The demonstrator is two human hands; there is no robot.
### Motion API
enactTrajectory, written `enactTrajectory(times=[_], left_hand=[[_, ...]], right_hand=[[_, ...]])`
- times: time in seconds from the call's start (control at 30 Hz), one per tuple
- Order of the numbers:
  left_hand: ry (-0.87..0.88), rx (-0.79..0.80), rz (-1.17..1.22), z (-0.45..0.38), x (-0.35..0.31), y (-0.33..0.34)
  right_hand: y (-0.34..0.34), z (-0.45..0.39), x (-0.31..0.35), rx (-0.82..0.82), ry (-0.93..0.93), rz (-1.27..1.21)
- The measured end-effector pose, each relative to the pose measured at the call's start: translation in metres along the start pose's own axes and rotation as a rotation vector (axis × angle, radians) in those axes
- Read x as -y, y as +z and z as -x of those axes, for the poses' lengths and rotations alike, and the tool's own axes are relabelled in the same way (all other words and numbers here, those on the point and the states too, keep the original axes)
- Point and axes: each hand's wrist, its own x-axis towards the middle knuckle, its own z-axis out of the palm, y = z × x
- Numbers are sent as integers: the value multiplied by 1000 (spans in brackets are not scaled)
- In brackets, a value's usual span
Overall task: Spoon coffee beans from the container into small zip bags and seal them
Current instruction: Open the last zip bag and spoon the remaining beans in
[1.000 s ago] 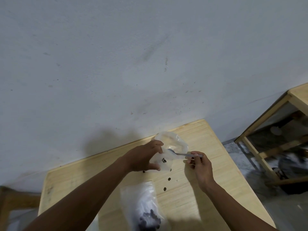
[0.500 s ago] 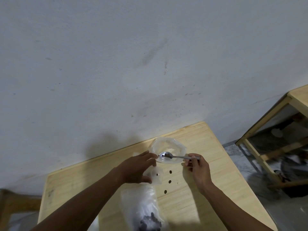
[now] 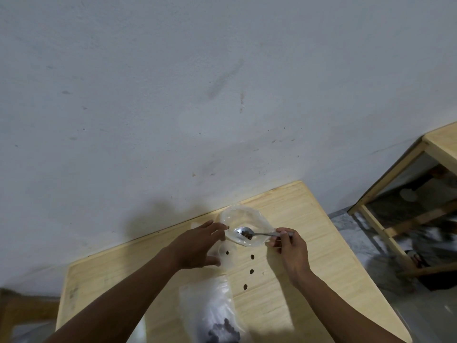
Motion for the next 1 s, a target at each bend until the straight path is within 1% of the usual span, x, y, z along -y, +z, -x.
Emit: enactTrajectory(times=[0.13, 0.27, 0.43, 0.5, 0.7, 0.8, 0.93, 1.0], left_hand=[[-25, -37, -8, 1, -4, -3], [-12, -47, 18, 0, -7, -8], [29, -98, 67, 4, -9, -9], [27, -107, 61, 6, -8, -9], [3, -77, 77, 7, -6, -9], [-3, -72, 94, 7, -10, -7], [6, -87, 103, 8, -12, -9], [11, -95, 113, 7, -11, -9]], right_hand=[[4, -2, -2, -57, -3, 92], [12, 0, 3, -86, 30, 51], [24, -3, 1, -222, 15, 96], [25, -3, 0, -248, 24, 92], [27, -2, -7, -242, 40, 39], [26, 4, -7, -192, 50, -100], [22, 1, -11, -98, 155, -239], [21, -1, -12, -81, 207, -288]])
